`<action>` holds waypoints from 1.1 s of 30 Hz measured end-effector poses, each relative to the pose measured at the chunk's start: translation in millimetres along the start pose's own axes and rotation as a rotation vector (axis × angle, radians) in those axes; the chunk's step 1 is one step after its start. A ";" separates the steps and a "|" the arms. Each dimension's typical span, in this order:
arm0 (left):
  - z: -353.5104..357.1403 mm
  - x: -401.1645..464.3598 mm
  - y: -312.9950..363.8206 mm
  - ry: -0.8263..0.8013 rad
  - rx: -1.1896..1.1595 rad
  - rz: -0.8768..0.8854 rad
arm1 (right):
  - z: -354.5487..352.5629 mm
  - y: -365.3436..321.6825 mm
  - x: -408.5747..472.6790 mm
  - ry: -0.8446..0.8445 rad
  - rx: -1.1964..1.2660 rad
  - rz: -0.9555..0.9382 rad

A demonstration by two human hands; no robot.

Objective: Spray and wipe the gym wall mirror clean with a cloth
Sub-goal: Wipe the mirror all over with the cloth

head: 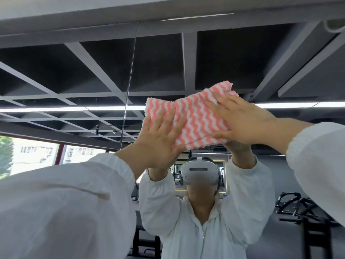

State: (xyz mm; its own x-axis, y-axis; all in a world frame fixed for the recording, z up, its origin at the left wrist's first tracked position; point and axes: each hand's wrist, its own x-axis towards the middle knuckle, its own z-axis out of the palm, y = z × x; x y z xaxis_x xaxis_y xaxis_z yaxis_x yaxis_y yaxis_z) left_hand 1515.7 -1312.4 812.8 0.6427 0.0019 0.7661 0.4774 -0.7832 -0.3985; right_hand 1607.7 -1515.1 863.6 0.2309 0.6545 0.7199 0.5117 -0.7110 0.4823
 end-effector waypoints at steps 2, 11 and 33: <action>-7.1 -4.5 -7.2 0.025 0.067 0.034 | -6.4 2.6 -4.5 -0.028 -0.008 -0.010; -39.1 -6.4 -13.6 0.155 -0.386 -0.062 | -28.7 1.3 -6.6 0.008 -0.042 0.008; -99.3 -1.3 -26.5 -0.053 -0.988 -0.263 | -104.1 22.0 -3.4 -0.205 0.923 0.287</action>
State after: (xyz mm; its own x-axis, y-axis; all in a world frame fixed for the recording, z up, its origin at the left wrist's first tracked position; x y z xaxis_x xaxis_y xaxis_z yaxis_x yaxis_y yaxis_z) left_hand 1442.7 -1353.4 872.4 0.6257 0.2568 0.7366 -0.0845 -0.9164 0.3912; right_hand 1532.0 -1559.7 923.7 0.5419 0.5823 0.6060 0.8381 -0.4276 -0.3386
